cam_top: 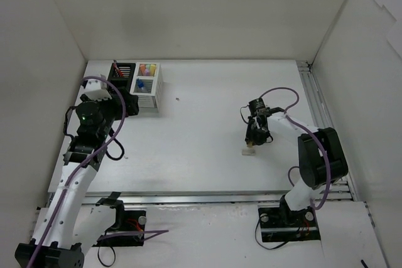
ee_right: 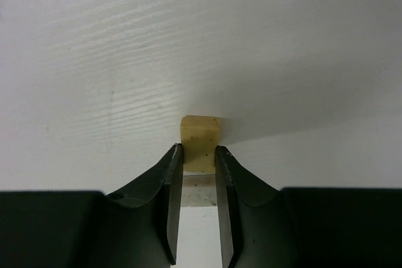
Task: Sort the stationery into containers
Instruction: Pick up the stationery from the center of the board, then place the stationery in the storage box.
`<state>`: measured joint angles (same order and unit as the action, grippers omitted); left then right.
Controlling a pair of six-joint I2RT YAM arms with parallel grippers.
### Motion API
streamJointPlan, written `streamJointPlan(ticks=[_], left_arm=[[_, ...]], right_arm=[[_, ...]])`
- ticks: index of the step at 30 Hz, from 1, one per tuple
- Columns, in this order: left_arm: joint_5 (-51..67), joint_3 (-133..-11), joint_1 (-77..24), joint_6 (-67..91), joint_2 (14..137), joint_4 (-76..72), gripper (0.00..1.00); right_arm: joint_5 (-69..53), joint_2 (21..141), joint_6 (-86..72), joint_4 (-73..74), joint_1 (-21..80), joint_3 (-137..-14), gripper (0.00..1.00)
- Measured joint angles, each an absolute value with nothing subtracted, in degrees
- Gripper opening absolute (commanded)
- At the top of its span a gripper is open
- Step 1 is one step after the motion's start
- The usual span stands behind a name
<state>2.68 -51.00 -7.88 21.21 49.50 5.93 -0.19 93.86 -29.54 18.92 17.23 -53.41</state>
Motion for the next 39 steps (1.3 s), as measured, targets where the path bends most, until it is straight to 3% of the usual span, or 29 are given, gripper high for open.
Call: streamJointPlan(ticks=[6, 14, 18, 32, 37, 39], left_arm=[[12.7, -51.0, -7.9, 19.4, 50.1, 7.7, 1.0], [36.4, -51.0, -8.8, 21.8, 59.9, 4.8, 1.0], [44.3, -51.0, -12.2, 24.8, 65.8, 0.7, 1.0], [46.7, -55.7, -23.5, 28.4, 78.0, -3.0, 0.99], [46.2, -57.0, -25.0, 28.7, 82.2, -2.6, 0.83], [46.2, -57.7, -25.6, 28.6, 83.3, -2.5, 0.8]], right_arm=[[-10.2, 90.7, -18.7, 13.7, 19.7, -53.9, 0.0], [-27.2, 71.8, 3.4, -2.0, 32.3, -51.0, 0.0], [-30.5, 69.0, 11.4, -4.6, 34.3, -50.3, 0.0], [-30.3, 75.9, 19.5, -6.5, 38.0, -52.1, 0.0], [-29.7, 76.0, 19.5, -8.5, 38.8, -52.1, 0.0], [-29.3, 76.1, 19.6, -8.9, 39.1, -52.1, 0.0]])
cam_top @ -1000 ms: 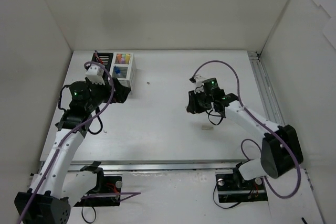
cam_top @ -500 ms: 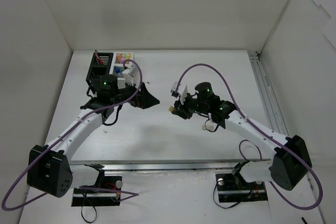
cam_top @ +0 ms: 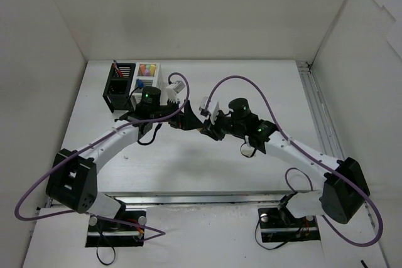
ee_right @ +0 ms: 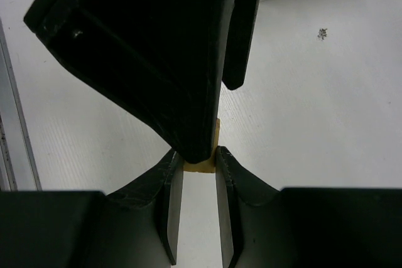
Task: Sort the stationery into containers
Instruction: Place the stationery in the storage box.
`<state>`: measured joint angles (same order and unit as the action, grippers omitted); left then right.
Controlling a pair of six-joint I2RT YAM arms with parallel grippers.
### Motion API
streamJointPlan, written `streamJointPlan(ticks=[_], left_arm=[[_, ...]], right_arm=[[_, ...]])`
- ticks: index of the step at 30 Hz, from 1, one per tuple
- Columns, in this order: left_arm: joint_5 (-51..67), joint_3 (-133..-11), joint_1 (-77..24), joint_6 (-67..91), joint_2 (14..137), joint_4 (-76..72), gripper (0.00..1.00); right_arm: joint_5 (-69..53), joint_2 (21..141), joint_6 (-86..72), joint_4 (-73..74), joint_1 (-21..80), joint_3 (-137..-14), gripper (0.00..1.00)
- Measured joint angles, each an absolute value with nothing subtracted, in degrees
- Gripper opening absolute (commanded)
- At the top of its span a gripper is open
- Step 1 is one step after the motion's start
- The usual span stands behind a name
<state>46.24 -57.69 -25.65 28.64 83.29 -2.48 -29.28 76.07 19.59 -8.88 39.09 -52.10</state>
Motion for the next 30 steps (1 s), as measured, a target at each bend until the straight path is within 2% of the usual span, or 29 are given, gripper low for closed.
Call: streamJointPlan(ticks=[3, 4, 9, 10, 14, 15, 16, 18, 19, 21, 22, 24, 25, 30], left_arm=[[46.2, -58.0, -26.3, 28.5, 83.7, -2.4, 0.69], [46.3, -58.1, -26.5, 28.5, 83.7, -2.5, 0.62], [46.7, -58.5, -26.7, 28.1, 83.7, -2.5, 0.41], [46.7, -58.5, -26.9, 28.1, 83.7, -2.5, 0.34], [47.7, -58.5, -27.0, 28.4, 83.8, -3.3, 0.17], [48.2, -58.5, -27.0, 28.5, 83.9, -3.6, 0.07], [48.7, -58.5, -27.0, 28.7, 84.0, -3.9, 0.02], [48.9, -58.5, -27.0, 28.9, 84.3, -4.7, 0.0], [48.9, -58.5, -27.0, 29.1, 84.5, -5.1, 0.0], [48.8, -58.5, -27.0, 29.3, 84.7, -5.6, 0.0], [48.7, -58.5, -27.0, 29.4, 84.7, -5.8, 0.0], [48.5, -58.5, -27.1, 29.4, 84.6, -6.0, 0.0], [47.9, -58.5, -27.3, 29.3, 84.5, -5.8, 0.0], [42.3, -59.1, -24.9, 27.8, 82.0, -1.1, 0.0]], right_arm=[[-28.7, 76.1, 19.6, -9.3, 39.2, -52.1, 0.0], [-28.7, 76.1, 19.6, -9.3, 39.3, -52.1, 0.0], [-26.8, 76.1, 19.6, -10.3, 39.5, -52.1, 0.0], [-26.5, 76.1, 19.6, -10.5, 39.5, -52.1, 0.0], [-25.6, 76.1, 19.6, -11.3, 39.5, -52.1, 0.0], [-25.4, 76.1, 19.6, -11.4, 39.5, -52.1, 0.0], [-25.0, 76.2, 19.6, -11.5, 39.6, -52.1, 0.0], [-24.3, 76.2, 19.6, -11.6, 39.7, -52.1, 0.02], [-23.9, 76.2, 19.6, -11.6, 39.7, -52.1, 0.06], [-23.4, 76.2, 19.6, -11.6, 39.8, -52.1, 0.28], [-23.2, 76.3, 19.4, -11.8, 39.8, -52.1, 0.46], [-22.5, 76.4, 18.7, -12.2, 39.9, -52.2, 0.76], [-22.0, 76.5, 18.2, -12.4, 39.9, -52.4, 0.98], [-18.0, 76.7, 15.6, -13.0, 39.8, -52.9, 0.98]])
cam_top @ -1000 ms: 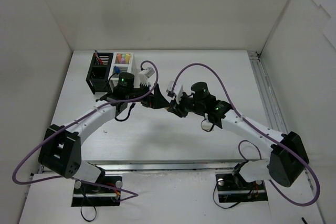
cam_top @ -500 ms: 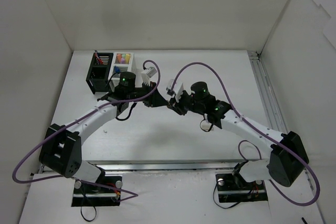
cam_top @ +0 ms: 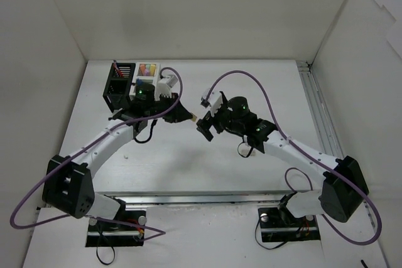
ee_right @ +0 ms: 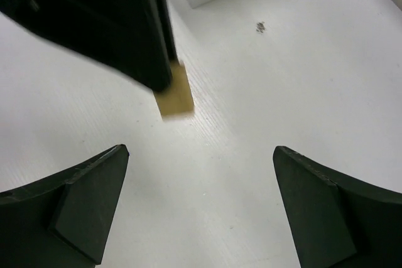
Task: Sort the stationery into containers
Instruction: Place the stationery in the storage box.
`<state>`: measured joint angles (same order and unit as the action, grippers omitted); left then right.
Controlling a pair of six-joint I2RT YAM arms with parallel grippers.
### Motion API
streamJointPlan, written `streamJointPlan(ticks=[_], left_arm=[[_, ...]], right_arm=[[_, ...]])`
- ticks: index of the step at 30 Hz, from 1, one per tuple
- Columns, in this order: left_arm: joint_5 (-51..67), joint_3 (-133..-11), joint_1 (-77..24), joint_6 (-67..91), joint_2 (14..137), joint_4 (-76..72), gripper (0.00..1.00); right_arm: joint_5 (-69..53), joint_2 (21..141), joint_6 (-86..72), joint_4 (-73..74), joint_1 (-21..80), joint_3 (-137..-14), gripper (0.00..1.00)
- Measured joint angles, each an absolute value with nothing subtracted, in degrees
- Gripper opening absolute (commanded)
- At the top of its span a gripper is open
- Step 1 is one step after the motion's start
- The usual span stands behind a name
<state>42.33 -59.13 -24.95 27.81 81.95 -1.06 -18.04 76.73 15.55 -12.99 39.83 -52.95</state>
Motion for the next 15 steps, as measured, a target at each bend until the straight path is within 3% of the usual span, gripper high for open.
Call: streamJointPlan(ticks=[3, 10, 15], left_arm=[[35.2, -61.0, -19.8, 26.7, 78.9, 4.1, 0.0], [4.4, -70.9, -8.2, 26.1, 75.7, 15.4, 0.0], [-5.0, -77.1, -0.9, 25.8, 80.6, 18.9, 0.0]], right_arm=[[-12.7, 76.6, 11.2, -13.3, 39.5, -52.6, 0.98], [2.7, 74.7, -5.8, -8.4, 30.5, -48.6, 0.98], [4.6, 74.7, -14.0, -2.9, 23.8, -47.5, 0.98]])
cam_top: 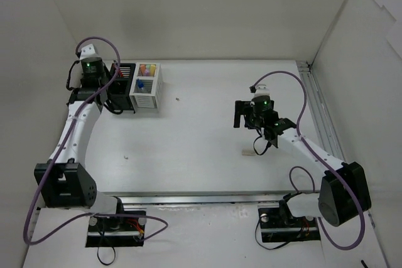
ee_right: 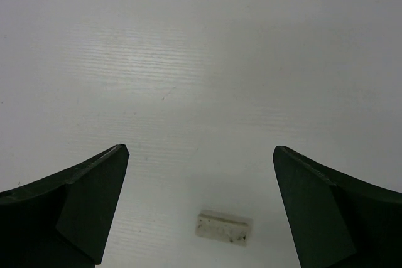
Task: Sort the stationery into containers
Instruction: Place the stationery in the storage box.
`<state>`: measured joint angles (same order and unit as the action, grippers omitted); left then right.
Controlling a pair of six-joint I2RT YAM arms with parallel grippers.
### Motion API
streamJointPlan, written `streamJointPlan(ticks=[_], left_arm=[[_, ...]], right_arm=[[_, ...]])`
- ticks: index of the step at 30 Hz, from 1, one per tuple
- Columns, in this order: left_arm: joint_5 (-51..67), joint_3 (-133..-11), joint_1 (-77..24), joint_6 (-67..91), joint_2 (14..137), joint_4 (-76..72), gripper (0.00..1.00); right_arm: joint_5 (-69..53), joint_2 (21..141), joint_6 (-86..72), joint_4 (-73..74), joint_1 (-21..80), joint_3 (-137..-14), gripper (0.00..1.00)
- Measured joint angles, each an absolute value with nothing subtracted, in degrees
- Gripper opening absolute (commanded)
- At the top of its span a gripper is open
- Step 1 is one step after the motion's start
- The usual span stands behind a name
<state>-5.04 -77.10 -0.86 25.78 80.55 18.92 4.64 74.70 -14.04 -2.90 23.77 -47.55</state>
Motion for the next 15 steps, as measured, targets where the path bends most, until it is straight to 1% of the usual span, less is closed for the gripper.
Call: streamJointPlan(ticks=[5, 10, 15], left_arm=[[-6.0, -82.5, 4.3, 24.9, 91.3, 19.7, 0.0], [-5.8, -86.1, 4.8, 24.4, 100.4, 21.1, 0.0], [-4.5, -87.6, 5.0, 24.2, 105.0, 20.7, 0.0]], right_arm=[[5.0, 74.0, -18.2, 1.8, 21.5, -47.2, 0.98], [5.3, 73.6, -23.0, 6.8, 19.1, -46.6, 0.98], [4.5, 73.6, -27.5, 10.5, 17.5, -43.7, 0.98]])
